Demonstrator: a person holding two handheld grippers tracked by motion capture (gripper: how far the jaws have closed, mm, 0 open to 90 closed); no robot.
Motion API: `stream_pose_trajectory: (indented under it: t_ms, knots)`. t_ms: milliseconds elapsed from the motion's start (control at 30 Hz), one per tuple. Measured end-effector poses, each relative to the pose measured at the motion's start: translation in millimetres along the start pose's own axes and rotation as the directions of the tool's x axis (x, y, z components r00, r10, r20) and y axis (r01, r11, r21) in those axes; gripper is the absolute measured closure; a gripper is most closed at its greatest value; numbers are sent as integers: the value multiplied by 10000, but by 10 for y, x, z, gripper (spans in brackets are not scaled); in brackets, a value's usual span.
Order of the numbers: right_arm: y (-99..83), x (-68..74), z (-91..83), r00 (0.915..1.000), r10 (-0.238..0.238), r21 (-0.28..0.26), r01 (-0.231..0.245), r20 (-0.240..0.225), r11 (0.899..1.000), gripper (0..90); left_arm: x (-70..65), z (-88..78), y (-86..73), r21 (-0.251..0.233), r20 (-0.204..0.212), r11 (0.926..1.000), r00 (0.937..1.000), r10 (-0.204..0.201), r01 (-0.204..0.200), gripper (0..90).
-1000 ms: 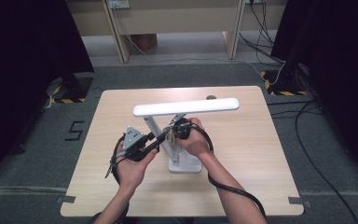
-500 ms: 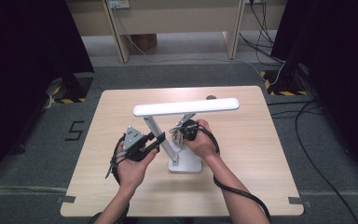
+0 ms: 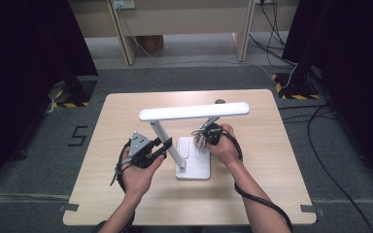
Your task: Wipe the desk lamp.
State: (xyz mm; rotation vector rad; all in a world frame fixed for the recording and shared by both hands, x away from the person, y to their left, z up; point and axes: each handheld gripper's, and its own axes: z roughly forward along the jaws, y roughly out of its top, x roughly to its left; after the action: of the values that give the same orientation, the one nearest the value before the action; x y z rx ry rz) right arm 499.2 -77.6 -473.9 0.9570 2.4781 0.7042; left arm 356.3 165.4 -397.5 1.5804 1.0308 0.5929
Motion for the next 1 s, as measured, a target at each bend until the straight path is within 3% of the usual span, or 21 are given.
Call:
stream_pose_trajectory:
  t_ms: [100, 333, 600, 1000]
  knots:
    - [61, -6, -16, 9997, 98, -366, -107, -223, 9993, 841, -6, -3, -4, -21, -12, 10000, 10000, 7, -7, 649]
    - [340, 167, 80, 9944, 85, -957, -186, -1053, 9952, 839, -26, -31, -5, 66, 32, 10000, 10000, 72, -73, 642]
    - [526, 281, 259, 9926, -30, -1046, -98, -1216, 9945, 838, 2, -46, 24, -171, 235, 9998, 9997, -65, 69, 611]
    - [544, 333, 369, 9941, -228, -1009, 121, -1062, 9948, 835, -9, -22, 47, -158, 268, 9999, 9996, -28, 32, 629]
